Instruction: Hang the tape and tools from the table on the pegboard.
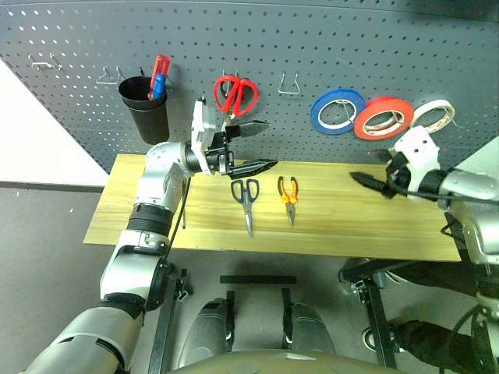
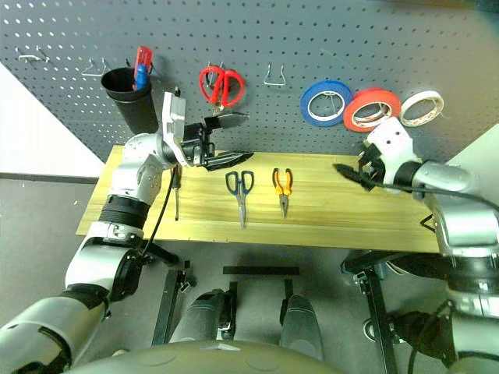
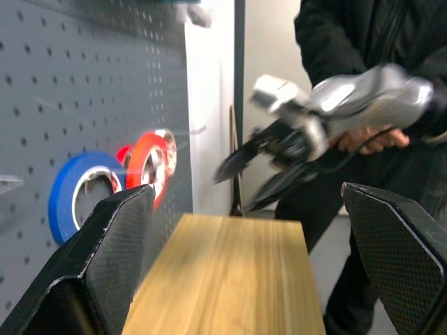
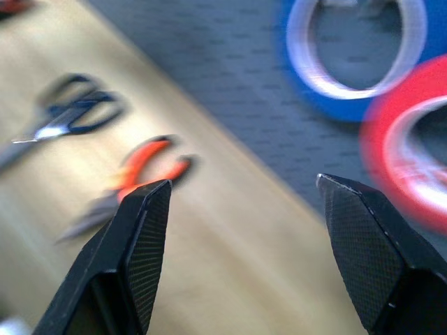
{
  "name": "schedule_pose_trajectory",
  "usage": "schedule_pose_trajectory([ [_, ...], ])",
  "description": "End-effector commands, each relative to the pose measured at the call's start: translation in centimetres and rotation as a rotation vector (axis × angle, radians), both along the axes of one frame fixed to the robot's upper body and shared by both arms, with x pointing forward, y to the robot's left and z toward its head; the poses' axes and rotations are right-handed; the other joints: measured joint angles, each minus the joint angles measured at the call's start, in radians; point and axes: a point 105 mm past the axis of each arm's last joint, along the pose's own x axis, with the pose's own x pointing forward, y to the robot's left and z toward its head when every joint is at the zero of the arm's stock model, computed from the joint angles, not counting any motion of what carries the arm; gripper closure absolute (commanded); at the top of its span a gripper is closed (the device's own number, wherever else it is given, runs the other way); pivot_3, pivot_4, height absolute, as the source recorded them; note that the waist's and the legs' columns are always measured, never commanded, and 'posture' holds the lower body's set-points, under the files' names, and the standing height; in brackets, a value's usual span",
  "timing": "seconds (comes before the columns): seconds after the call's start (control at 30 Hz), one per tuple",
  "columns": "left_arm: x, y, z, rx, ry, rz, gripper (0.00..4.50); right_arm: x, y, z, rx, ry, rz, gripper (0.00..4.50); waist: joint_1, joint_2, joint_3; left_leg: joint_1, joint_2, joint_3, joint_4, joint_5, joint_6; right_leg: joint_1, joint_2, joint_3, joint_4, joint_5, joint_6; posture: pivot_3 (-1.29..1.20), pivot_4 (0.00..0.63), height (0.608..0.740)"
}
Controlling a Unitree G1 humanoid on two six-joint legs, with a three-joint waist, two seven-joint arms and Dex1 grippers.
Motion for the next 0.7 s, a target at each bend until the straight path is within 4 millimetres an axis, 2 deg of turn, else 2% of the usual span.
schedule_pose_trajectory([
  [0.03, 0.3, 0.6, -1.7, 0.090, 0.020, 0.035, 0.00, -1.5, 2.3, -0.3, 0.092, 0.060, -0.003, 0.63, -0.003, -0.001, -0.002, 0.001, 0.000, 0.000, 0.000, 0.000, 0.000, 0.000, 0.000, 0.000, 0.000, 0.000, 0.000, -0.01, 0.135, 0.728],
  [0.1, 0.7, 0.9, -2.8, 0.141, 0.050, 0.071, 0.00, -1.4, 2.8, -1.3, 0.113, 0.102, -0.050, 0.12, -0.003, -0.001, -0.003, 0.002, 0.002, 0.000, 0.000, 0.000, 0.000, 0.001, 0.001, 0.000, 0.000, 0.000, 0.000, -0.01, 0.140, 0.728],
  [0.13, 1.0, 1.2, -3.5, 0.177, 0.060, 0.103, 0.00, -1.0, 2.9, -1.8, 0.138, 0.128, -0.096, 0.02, -0.004, -0.001, -0.003, 0.002, 0.002, 0.000, 0.000, 0.000, 0.000, 0.001, 0.001, 0.000, 0.000, 0.000, 0.000, -0.02, 0.146, 0.728],
  [0.23, 2.0, 2.1, -5.2, 0.239, 0.091, 0.196, 0.00, 0.3, 3.5, -2.8, 0.206, 0.193, -0.190, 0.02, -0.004, -0.001, -0.003, 0.003, 0.001, 0.000, 0.000, 0.000, 0.000, 0.001, 0.001, 0.001, 0.001, 0.000, 0.000, -0.02, 0.164, 0.728],
  [0.43, 2.5, 3.4, -7.5, 0.338, 0.121, 0.247, 0.00, 2.7, 4.9, -3.9, 0.270, 0.282, -0.271, 0.02, -0.004, 0.000, -0.003, 0.001, 0.001, -0.002, -0.001, -0.001, 0.001, -0.001, 0.001, 0.001, 0.001, 0.000, 0.000, -0.01, 0.209, 0.728],
  [0.57, 2.6, 4.0, -8.5, 0.336, 0.130, 0.261, 0.00, 4.7, 5.3, -5.0, 0.312, 0.336, -0.329, 0.02, -0.007, 0.000, 0.000, 0.001, 0.000, -0.003, -0.001, -0.001, 0.002, -0.001, 0.001, 0.001, 0.001, 0.000, -0.001, -0.01, 0.248, 0.728],
  [0.7, 2.5, 4.5, -8.7, 0.340, 0.127, 0.257, 0.00, 6.4, 6.2, -5.6, 0.292, 0.358, -0.339, 0.02, -0.015, 0.000, 0.010, 0.001, 0.001, -0.004, -0.002, -0.001, 0.003, -0.002, 0.001, 0.002, 0.001, 0.000, -0.001, 0.01, 0.304, 0.728],
])
